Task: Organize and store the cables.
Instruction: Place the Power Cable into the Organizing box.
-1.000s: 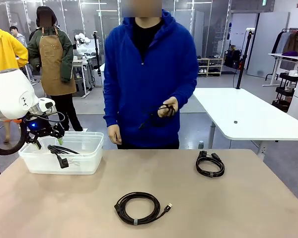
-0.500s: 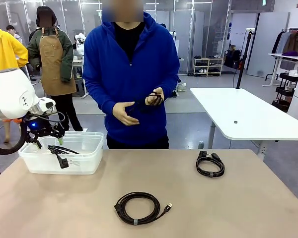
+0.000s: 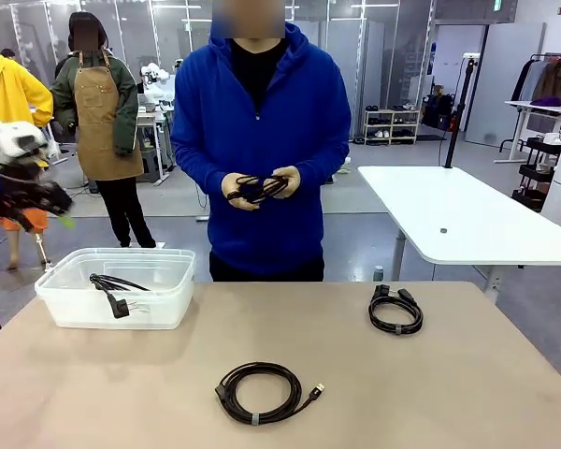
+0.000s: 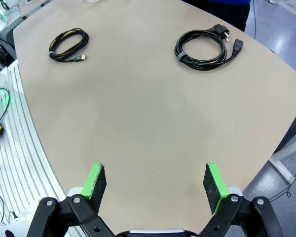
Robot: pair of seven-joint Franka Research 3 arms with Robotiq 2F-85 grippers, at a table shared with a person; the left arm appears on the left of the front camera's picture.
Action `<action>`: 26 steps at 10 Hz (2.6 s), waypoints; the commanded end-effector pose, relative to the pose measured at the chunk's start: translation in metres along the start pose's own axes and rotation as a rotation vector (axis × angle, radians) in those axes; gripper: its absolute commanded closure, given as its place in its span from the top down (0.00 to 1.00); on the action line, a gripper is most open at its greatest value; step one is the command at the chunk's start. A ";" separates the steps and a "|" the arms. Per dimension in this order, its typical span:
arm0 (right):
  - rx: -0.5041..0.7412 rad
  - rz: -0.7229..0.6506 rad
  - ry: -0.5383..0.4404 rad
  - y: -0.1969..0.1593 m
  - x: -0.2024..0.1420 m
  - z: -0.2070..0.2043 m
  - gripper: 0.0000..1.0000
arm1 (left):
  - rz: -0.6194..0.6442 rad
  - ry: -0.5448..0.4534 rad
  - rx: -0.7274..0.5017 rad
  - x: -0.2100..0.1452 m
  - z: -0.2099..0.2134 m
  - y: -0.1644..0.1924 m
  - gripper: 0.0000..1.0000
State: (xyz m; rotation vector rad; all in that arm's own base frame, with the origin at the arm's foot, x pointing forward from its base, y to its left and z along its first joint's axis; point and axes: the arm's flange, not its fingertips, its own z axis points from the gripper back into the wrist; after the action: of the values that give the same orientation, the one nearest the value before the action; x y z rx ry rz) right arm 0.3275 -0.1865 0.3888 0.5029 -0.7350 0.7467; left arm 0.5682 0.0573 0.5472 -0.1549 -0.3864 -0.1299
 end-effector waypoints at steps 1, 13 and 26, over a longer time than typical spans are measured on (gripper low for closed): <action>-0.003 -0.024 -0.006 -0.001 0.002 0.000 1.00 | -0.149 -0.107 -0.164 -0.053 0.035 0.022 1.00; -0.003 -0.024 -0.006 -0.001 0.002 0.000 1.00 | -0.364 -0.227 -0.209 -0.216 0.056 0.026 1.00; -0.191 0.225 0.819 0.049 0.216 -0.237 1.00 | -0.364 -0.227 -0.209 -0.216 0.056 0.026 1.00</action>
State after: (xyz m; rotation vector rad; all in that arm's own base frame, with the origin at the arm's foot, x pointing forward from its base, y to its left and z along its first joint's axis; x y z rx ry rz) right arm 0.4867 0.0903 0.3975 -0.0698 -0.1278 0.9838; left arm 0.3563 0.1148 0.5108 -0.3024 -0.6373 -0.5252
